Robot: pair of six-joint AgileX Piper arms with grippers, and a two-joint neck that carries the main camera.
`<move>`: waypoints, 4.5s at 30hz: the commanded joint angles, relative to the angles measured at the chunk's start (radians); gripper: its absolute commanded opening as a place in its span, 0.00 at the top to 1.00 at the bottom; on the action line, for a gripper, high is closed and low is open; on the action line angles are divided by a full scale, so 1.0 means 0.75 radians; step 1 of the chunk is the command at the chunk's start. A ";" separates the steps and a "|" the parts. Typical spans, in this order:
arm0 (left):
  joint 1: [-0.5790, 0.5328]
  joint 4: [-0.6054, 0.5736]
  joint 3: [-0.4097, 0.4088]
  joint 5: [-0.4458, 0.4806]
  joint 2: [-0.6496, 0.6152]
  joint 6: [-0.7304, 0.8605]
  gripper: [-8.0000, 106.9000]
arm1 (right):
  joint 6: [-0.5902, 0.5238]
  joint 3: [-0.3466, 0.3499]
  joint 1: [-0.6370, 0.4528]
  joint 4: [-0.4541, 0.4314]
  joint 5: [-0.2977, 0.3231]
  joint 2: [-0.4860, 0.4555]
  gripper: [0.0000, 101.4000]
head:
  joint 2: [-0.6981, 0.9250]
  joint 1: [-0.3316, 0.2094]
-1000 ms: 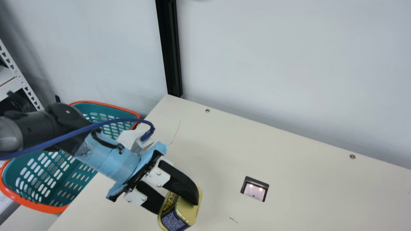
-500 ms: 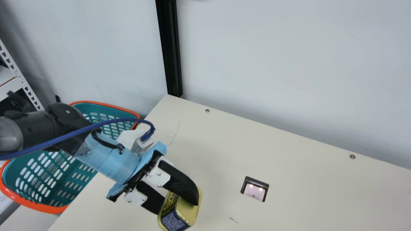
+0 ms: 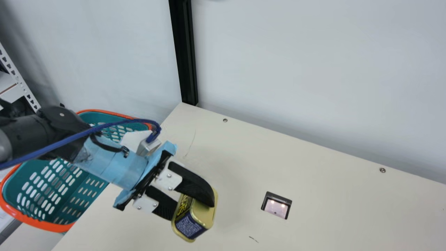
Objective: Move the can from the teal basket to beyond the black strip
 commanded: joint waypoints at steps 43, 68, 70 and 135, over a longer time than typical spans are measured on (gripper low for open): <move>0.006 0.048 -0.013 -0.021 -0.052 0.054 0.84 | 0.000 0.000 0.000 0.000 0.000 0.000 0.00 | 0.018 -0.043; -0.153 0.202 -0.018 -0.149 -0.199 0.203 0.84 | 0.000 0.000 0.000 0.000 0.000 0.000 0.00 | -0.389 0.050; -0.153 0.202 -0.018 -0.149 -0.199 0.203 0.84 | 0.000 0.000 0.000 0.000 0.000 0.000 0.00 | -0.428 0.080; -1.160 1.229 -0.357 -0.246 -0.021 0.272 0.84 | 0.000 0.000 0.000 0.000 0.000 0.000 0.00 | -0.476 0.190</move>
